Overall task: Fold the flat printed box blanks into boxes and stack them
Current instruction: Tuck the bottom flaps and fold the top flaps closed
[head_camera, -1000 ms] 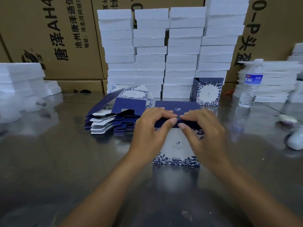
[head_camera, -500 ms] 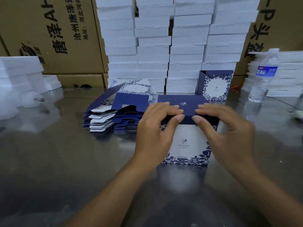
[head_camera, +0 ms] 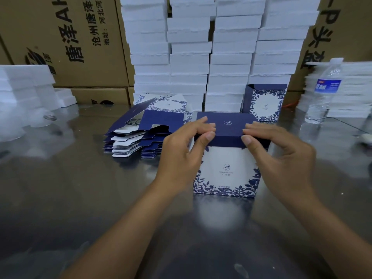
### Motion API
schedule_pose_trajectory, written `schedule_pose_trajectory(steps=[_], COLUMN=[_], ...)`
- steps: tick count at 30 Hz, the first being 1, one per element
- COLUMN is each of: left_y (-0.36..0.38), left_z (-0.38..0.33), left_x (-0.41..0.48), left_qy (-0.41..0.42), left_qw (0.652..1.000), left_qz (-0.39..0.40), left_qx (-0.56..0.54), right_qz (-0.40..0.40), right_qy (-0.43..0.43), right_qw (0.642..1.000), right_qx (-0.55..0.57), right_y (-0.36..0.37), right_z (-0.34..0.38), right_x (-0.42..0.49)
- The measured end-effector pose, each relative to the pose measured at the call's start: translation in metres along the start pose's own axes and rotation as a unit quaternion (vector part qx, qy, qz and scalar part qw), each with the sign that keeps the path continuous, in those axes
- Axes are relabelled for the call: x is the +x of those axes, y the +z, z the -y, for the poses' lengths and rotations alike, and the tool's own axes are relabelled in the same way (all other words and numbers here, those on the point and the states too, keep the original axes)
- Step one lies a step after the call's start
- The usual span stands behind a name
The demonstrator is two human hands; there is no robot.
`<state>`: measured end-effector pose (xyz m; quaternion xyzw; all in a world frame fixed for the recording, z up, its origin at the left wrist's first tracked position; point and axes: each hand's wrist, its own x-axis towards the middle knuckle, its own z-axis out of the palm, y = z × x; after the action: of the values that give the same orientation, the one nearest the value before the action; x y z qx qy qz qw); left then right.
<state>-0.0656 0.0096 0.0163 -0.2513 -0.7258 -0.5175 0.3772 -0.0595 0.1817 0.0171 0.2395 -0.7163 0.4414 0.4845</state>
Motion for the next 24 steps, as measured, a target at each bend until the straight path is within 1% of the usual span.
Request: schedule_pose_trajectory(steps=[3,6,10,14,20,23,24], left_y=[-0.004,-0.006,-0.005,-0.005,-0.007,-0.009,-0.009], left_z=[0.003,0.007,0.009,0.010,0.011,0.014,0.014], left_x=[0.000,-0.003,-0.006,-0.004,-0.005,-0.006,-0.006], left_qy=[-0.012,0.003,-0.025,-0.014,-0.028,-0.033,-0.037], left_qw=[1.000,1.000,1.000,1.000,0.999,0.999,0.999], left_qz=[0.017,0.021,0.004,-0.021,-0.004,-0.011,-0.014], left_qx=[-0.016,0.002,-0.018,-0.013,-0.020,-0.011,-0.012], right_qz=[-0.020,-0.017,-0.016,-0.018,-0.030,-0.030,-0.028], right_qy=[0.046,0.071,0.080,0.081,0.102,0.104,0.089], right_qw=[0.998,0.997,0.997,0.996,0.994,0.994,0.996], right_qx=[0.026,0.027,0.011,0.014,0.026,0.011,-0.009], right_y=[-0.009,-0.012,-0.010,-0.009,-0.010,-0.007,-0.007], right_z=[0.000,0.000,-0.002,-0.002,-0.002,-0.002,-0.002], right_x=[0.001,0.001,0.001,0.001,-0.004,-0.008,-0.009])
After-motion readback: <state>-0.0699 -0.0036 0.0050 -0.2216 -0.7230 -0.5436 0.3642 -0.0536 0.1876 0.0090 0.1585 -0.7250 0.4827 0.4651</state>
